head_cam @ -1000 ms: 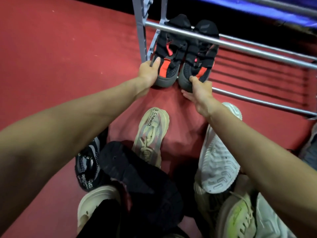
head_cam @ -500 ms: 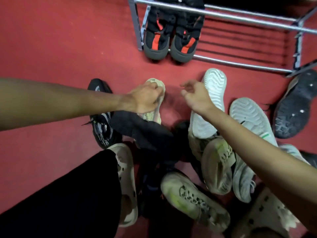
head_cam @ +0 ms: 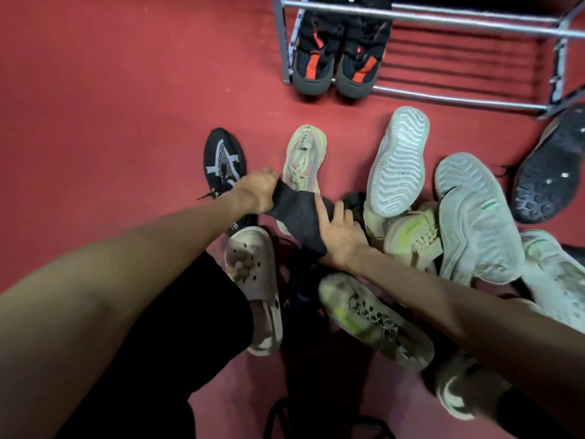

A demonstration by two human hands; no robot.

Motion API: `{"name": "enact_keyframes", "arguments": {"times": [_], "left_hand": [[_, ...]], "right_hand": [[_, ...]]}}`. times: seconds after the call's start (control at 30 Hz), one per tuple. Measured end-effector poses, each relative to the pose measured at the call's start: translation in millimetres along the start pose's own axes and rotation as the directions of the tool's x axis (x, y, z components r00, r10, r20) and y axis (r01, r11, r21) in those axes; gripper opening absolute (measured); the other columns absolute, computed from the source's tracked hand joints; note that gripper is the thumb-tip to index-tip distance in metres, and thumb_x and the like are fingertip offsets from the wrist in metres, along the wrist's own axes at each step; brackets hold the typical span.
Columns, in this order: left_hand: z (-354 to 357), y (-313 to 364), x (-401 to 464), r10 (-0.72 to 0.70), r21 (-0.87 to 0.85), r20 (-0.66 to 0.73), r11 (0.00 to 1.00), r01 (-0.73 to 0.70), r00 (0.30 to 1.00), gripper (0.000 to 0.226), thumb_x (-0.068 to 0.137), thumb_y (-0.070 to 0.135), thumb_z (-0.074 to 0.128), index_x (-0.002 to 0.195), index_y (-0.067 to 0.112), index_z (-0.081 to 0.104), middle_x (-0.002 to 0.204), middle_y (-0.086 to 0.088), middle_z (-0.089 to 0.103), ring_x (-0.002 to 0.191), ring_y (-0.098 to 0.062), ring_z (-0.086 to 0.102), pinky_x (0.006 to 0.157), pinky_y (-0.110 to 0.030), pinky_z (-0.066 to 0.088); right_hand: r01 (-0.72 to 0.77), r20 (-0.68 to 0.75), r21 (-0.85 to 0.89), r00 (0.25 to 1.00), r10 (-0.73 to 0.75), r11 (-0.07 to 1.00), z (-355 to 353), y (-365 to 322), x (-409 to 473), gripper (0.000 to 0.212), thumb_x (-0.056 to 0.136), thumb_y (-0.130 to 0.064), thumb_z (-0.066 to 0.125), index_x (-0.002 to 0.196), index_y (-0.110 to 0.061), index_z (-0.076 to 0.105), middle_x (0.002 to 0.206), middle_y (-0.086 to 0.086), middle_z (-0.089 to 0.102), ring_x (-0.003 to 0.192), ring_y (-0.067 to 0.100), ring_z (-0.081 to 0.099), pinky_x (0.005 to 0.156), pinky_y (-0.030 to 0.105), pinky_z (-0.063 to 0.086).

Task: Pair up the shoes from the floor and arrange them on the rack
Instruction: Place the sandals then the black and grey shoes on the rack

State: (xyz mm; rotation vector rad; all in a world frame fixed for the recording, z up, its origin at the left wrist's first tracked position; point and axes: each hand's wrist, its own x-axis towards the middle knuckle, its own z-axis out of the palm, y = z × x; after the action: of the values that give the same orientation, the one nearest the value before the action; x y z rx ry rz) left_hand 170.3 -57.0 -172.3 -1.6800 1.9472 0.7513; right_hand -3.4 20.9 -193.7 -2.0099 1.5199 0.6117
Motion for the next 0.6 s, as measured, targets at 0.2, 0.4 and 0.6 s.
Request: {"name": "enact_keyframes", "arguments": {"times": [0.2, 0.4, 0.6], "left_hand": [[-8, 9, -28, 0.095, -0.05, 0.074, 0.995, -0.092, 0.993, 0.109, 0.066, 0.011, 0.083, 0.153, 0.016, 0.017, 0.151, -0.009, 0.038, 0.137, -0.023, 0.042, 0.11, -0.025, 0.033], [-32, 26, -43, 0.115, -0.339, -0.289, 0.916, -0.214, 0.95, 0.044, 0.077, 0.029, 0.075, 0.117, 0.017, 0.06, 0.114, -0.005, 0.069, 0.108, -0.026, 0.063, 0.093, -0.032, 0.046], [-41, 49, -51, 0.147, -0.615, -0.279, 0.731, -0.294, 0.949, 0.032, 0.082, 0.011, 0.072, 0.106, -0.009, 0.064, 0.097, -0.013, 0.071, 0.08, -0.004, 0.061, 0.083, -0.017, 0.051]], "right_hand": [[0.043, -0.103, 0.532, 0.995, 0.014, 0.846, -59, 18, -8, 0.077, 0.063, -0.038, 0.074, 0.13, -0.02, 0.042, 0.112, 0.01, 0.054, 0.099, 0.03, 0.058, 0.083, 0.029, 0.048], [-0.133, 0.078, 0.851, 0.989, 0.128, 0.509, -141, 62, -43, 0.068, 0.058, -0.072, 0.064, 0.09, -0.013, 0.071, 0.072, 0.009, 0.077, 0.047, 0.021, 0.066, 0.038, 0.016, 0.039], [-0.064, 0.004, 0.891, 0.991, 0.132, 0.449, -147, 88, -71, 0.074, 0.068, -0.082, 0.046, 0.104, -0.021, 0.067, 0.081, 0.006, 0.078, 0.066, 0.02, 0.074, 0.056, 0.024, 0.051]]}}
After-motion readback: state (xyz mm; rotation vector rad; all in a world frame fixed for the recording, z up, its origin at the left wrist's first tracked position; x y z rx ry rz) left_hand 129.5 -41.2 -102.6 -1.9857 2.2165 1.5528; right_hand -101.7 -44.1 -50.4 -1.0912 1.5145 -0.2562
